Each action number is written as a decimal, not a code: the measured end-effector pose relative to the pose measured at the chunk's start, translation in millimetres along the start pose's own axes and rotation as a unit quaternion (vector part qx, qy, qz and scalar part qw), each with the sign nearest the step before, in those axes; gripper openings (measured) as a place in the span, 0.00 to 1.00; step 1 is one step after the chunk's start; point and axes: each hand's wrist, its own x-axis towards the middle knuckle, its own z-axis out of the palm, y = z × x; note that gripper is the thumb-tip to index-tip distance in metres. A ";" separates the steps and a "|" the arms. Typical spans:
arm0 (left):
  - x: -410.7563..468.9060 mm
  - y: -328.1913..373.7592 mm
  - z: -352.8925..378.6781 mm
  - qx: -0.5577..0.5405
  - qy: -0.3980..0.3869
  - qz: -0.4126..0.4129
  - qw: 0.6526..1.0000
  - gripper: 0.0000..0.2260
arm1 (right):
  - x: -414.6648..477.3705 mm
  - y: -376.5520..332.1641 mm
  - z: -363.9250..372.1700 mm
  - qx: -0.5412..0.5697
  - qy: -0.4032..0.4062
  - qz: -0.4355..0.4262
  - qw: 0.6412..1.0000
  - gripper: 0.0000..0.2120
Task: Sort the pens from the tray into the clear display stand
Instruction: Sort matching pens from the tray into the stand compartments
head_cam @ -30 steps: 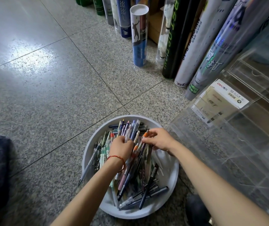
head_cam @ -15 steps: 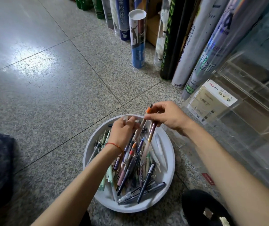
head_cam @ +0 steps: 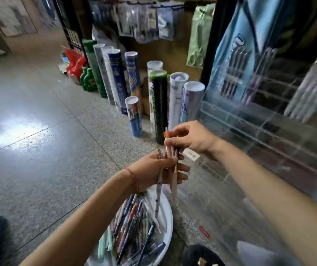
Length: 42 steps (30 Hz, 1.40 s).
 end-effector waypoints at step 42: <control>73.7 110.4 270.1 0.161 -0.039 0.070 0.984 0.11 | -163.2 -41.9 -281.4 -0.206 0.478 -0.048 0.853 0.06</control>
